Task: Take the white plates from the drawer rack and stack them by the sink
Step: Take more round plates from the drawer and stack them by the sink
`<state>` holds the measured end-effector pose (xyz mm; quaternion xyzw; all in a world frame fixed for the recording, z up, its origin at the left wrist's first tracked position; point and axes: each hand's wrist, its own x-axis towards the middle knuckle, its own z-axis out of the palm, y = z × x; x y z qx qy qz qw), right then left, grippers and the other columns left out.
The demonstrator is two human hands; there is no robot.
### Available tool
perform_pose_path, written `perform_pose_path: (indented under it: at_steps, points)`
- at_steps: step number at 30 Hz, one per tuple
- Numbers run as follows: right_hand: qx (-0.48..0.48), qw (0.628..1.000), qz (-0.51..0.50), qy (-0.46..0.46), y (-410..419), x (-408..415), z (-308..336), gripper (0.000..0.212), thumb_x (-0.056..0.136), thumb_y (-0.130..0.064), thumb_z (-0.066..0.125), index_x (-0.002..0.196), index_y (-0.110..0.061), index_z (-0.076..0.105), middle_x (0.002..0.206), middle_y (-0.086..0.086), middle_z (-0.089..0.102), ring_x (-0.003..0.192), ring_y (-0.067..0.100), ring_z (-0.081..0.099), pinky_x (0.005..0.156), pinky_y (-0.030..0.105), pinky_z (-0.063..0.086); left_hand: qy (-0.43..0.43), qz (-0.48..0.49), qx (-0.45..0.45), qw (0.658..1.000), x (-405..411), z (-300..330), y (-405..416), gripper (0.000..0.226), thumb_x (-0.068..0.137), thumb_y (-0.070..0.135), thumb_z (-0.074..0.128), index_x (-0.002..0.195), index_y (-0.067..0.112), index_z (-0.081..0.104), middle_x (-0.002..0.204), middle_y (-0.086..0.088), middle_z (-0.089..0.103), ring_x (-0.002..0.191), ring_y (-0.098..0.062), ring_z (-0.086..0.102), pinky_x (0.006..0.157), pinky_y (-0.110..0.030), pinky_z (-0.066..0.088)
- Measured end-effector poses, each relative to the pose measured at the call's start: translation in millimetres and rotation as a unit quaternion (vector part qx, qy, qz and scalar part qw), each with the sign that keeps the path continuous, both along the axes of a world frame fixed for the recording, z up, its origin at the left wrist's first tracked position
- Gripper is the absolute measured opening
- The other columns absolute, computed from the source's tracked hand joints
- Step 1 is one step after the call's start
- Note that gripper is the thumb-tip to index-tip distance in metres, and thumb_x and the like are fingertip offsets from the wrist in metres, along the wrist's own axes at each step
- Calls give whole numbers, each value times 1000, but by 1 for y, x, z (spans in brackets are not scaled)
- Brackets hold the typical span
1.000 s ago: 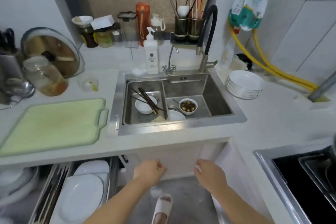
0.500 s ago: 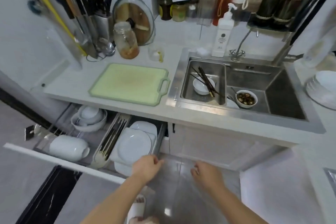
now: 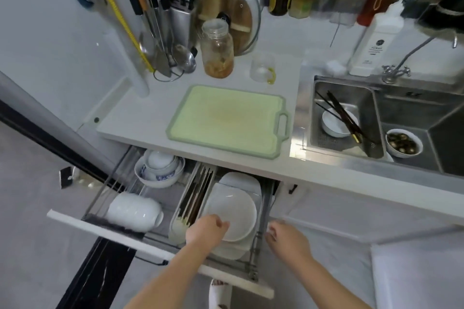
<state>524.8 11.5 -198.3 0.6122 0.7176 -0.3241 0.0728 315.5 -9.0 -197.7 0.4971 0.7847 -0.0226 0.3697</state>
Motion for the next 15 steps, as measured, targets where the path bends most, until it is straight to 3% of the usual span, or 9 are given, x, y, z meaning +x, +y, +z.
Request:
perform_pose_path:
  at_steps: [5, 7, 10, 15]
  points:
    - [-51, 998, -25, -10, 2, -54, -32, 25, 93, -35, 42, 70, -27, 42, 92, 3, 60, 96, 23, 62, 63, 26, 35, -14, -13, -32, 999, -50, -33, 20, 34, 89, 47, 41, 99, 22, 63, 98, 0, 68, 90, -20, 64, 81, -34, 54]
    - [-60, 998, -33, -14, 3, -70, -46, 18, 94, -33, 42, 94, -21, 56, 107, 5, 63, 103, 24, 61, 66, 27, 36, -19, -18, -44, 999, -64, -49, 27, 32, 90, 42, 42, 102, 22, 63, 102, 0, 68, 93, -20, 63, 80, -33, 53]
    - [-81, 995, -62, -15, 6, -83, -68, 36, 95, -32, 43, 127, -16, 49, 125, 8, 57, 112, 25, 57, 77, 30, 45, -28, -15, -56, 998, -76, -76, 35, 31, 91, 35, 42, 112, 21, 59, 110, -1, 66, 99, -22, 62, 76, -30, 48]
    - [-119, 985, -119, -26, 14, -98, -103, 47, 96, -27, 45, 139, -12, 36, 137, 13, 45, 122, 29, 51, 95, 37, 48, -55, 12, -77, 995, -77, -117, 44, 32, 93, 27, 44, 123, 19, 51, 117, -4, 64, 105, -24, 60, 78, -31, 46]
